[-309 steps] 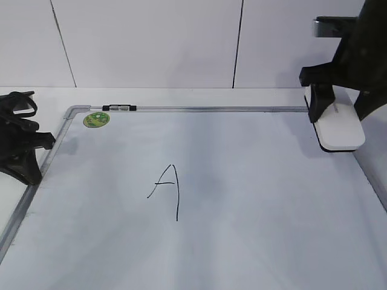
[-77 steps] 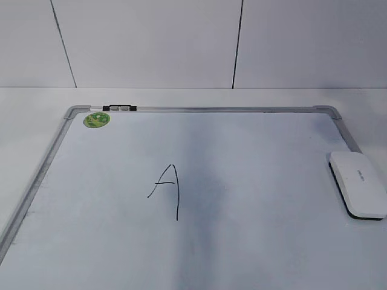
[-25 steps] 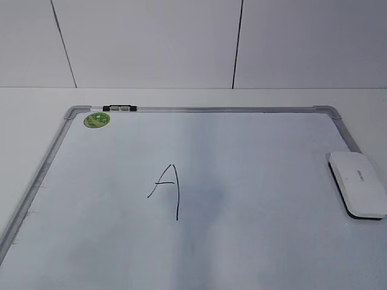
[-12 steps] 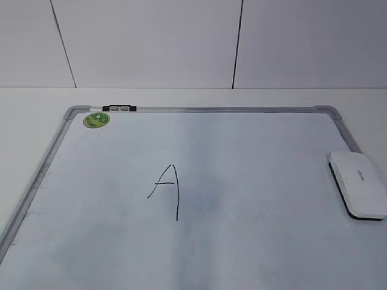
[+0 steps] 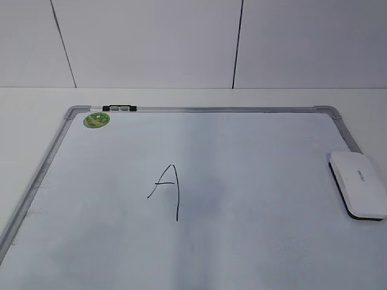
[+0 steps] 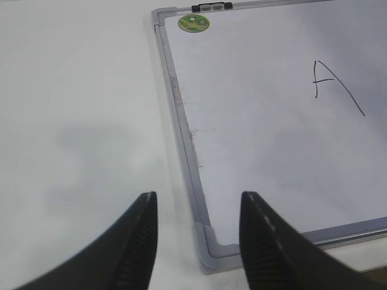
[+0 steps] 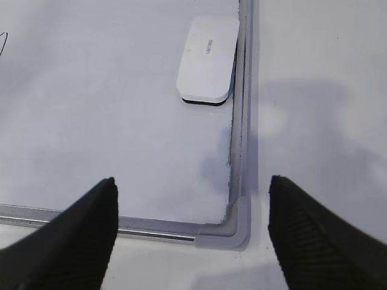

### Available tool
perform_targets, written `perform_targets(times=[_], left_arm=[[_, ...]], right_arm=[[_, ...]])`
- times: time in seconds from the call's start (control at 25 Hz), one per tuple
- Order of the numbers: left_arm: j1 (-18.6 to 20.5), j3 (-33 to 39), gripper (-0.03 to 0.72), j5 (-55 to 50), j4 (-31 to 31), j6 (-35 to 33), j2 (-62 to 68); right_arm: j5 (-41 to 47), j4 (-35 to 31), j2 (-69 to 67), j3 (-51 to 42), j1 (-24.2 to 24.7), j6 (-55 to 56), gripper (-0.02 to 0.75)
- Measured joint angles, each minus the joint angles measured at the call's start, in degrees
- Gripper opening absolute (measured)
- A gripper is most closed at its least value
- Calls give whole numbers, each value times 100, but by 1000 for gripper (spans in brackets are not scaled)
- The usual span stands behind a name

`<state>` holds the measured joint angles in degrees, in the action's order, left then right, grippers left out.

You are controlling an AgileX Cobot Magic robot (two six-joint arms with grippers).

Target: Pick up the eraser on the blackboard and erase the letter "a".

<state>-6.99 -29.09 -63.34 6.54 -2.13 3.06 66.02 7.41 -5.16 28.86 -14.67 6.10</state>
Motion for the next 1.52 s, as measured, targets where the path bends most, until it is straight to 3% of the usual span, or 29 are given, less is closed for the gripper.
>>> perform_targets(times=[0.32,0.48,0.88,1.2,1.52], left_arm=[[0,0,517,0,-11,-8,0],[0,0,555,0,-20,-8,0],[0,0,550,0,-20,-8,0],[0,0,520,0,-20,-8,0],[0,0,481,0,-10,-8,-83]], right_arm=[[0,0,0,0,0,0,618],[0,0,0,0,0,0,659],[-12,12,0,0,0,0,662],[-12,24,0,0,0,0,554],[-23,24,110,0,0,0,529]])
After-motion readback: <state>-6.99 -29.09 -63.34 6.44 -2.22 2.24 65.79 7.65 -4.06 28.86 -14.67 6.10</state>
